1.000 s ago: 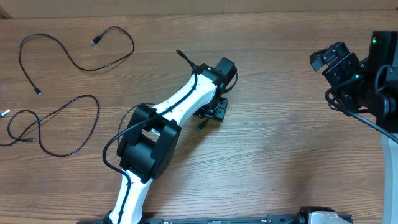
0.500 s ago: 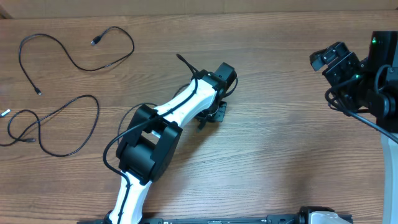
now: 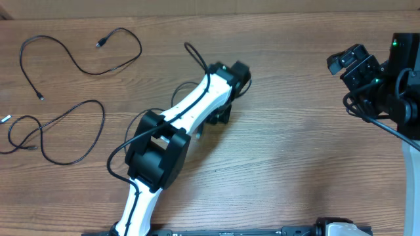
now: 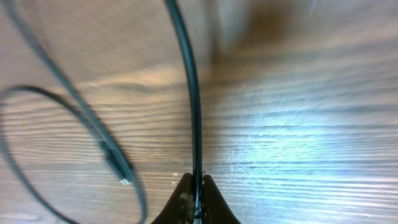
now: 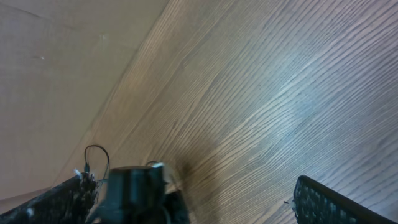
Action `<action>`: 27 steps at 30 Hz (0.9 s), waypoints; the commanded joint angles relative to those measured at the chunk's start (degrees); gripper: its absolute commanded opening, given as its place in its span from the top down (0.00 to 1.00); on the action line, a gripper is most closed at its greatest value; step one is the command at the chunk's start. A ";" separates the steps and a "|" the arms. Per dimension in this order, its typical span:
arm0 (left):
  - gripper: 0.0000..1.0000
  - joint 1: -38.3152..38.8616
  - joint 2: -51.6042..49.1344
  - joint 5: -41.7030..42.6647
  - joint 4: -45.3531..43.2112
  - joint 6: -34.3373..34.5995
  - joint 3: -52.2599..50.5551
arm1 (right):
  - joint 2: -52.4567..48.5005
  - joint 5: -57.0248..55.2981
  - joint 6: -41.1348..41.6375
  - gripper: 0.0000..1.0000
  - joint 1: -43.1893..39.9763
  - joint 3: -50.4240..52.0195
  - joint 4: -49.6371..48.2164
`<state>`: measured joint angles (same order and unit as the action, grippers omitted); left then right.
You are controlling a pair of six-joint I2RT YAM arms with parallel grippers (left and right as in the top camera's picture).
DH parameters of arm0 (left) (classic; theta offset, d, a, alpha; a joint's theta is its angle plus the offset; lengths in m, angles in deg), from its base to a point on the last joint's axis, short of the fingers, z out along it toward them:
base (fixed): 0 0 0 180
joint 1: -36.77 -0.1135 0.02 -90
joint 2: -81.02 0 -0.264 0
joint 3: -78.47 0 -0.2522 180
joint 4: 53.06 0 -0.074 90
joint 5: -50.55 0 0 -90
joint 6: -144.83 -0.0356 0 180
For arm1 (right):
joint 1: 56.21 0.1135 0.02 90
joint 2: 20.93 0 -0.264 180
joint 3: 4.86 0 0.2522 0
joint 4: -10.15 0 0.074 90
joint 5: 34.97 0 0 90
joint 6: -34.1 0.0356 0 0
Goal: Untangle cables
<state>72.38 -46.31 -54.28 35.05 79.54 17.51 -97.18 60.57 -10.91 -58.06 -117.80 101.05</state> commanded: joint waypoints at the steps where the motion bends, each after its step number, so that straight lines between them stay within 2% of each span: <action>1: 0.96 -0.07 0.81 -3.56 2.27 3.65 6.71 | 0.24 -0.59 -0.31 0.00 -0.15 -0.20 -0.28; 9: 0.96 0.22 0.81 0.90 10.29 3.61 17.35 | 0.24 -0.59 -0.31 0.00 -0.15 -0.20 -0.28; 18: 0.96 1.36 5.33 0.70 20.04 6.64 32.30 | 0.24 -0.59 -0.31 0.00 -0.15 -0.20 -0.28; 27: 0.96 -3.45 11.98 -3.56 22.47 7.17 32.83 | 0.24 -0.59 -0.31 0.00 -0.15 -0.20 -0.28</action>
<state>71.68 -36.91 -55.02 57.37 85.57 49.26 -97.18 60.57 -10.89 -58.06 -117.80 101.05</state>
